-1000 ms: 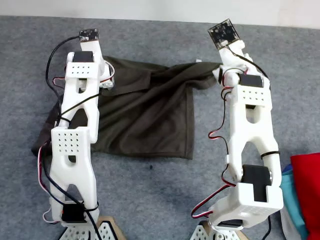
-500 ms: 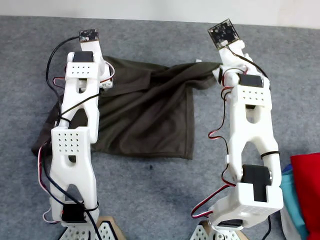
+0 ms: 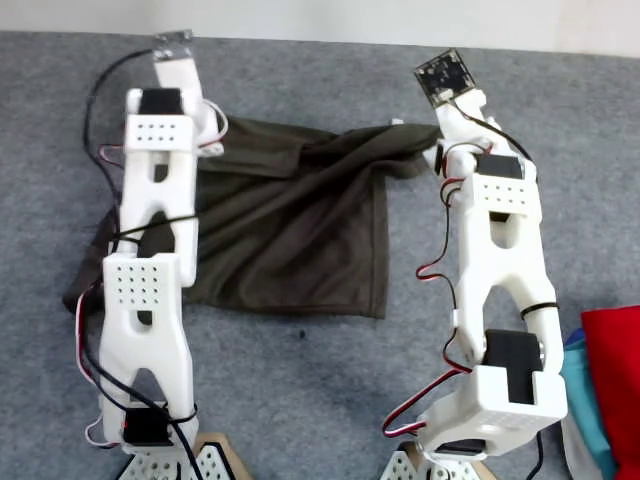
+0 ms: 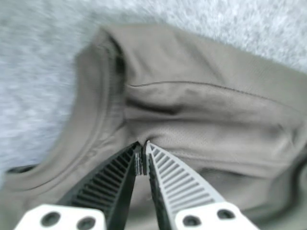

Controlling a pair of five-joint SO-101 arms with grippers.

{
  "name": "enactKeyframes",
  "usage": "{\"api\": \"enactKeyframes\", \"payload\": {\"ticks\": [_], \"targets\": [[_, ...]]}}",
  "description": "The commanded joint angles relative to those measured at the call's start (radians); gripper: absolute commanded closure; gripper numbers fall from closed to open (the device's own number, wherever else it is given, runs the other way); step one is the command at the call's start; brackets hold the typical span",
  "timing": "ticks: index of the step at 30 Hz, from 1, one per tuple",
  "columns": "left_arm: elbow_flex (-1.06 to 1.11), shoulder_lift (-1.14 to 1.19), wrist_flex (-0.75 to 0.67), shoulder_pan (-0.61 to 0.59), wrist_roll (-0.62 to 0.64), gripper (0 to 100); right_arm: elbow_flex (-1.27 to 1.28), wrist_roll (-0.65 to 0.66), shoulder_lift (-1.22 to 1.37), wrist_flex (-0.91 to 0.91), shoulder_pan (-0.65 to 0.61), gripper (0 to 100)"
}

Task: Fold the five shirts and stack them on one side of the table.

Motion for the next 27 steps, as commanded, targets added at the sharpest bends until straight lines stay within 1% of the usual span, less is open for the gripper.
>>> {"api": "enactKeyframes", "payload": {"ticks": [1,4,7,8,10,12,16,19,21,24,27], "targets": [[-0.186,-0.022,0.138,-0.059,-0.06,99,-0.007,0.012,-0.061,-0.016,0.013,80.7],[-0.283,-0.018,0.247,-0.116,-0.094,99,-0.007,0.012,-0.061,-0.016,0.01,80.7],[-0.231,-0.022,0.253,-0.196,-0.101,99,-0.007,0.012,-0.064,-0.015,0.007,80.7],[-0.211,-0.022,0.253,-0.211,-0.121,99,-0.007,0.012,-0.064,-0.015,0.007,80.7],[-0.16,-0.022,0.253,-0.229,-0.18,99,-0.007,0.012,-0.062,-0.015,0.005,80.7],[-0.102,-0.036,0.255,-0.231,-0.199,99,-0.007,0.012,-0.062,-0.015,0.001,80.7],[0.081,-0.165,0.256,-0.219,-0.259,99,0.01,0.012,-0.062,-0.015,-0.002,80.7],[0.275,-0.358,0.256,-0.189,-0.296,99,0.031,0.012,-0.067,-0.016,-0.004,80.7],[0.427,-0.498,0.255,-0.18,-0.299,99,0.038,0.012,-0.067,-0.016,-0.005,80.7],[0.622,-0.657,0.253,-0.186,-0.301,99,0.042,0.0,-0.067,-0.015,-0.005,80.7],[0.74,-0.725,0.253,-0.229,-0.302,99,0.042,-0.055,-0.067,-0.015,-0.002,80.7]]}}
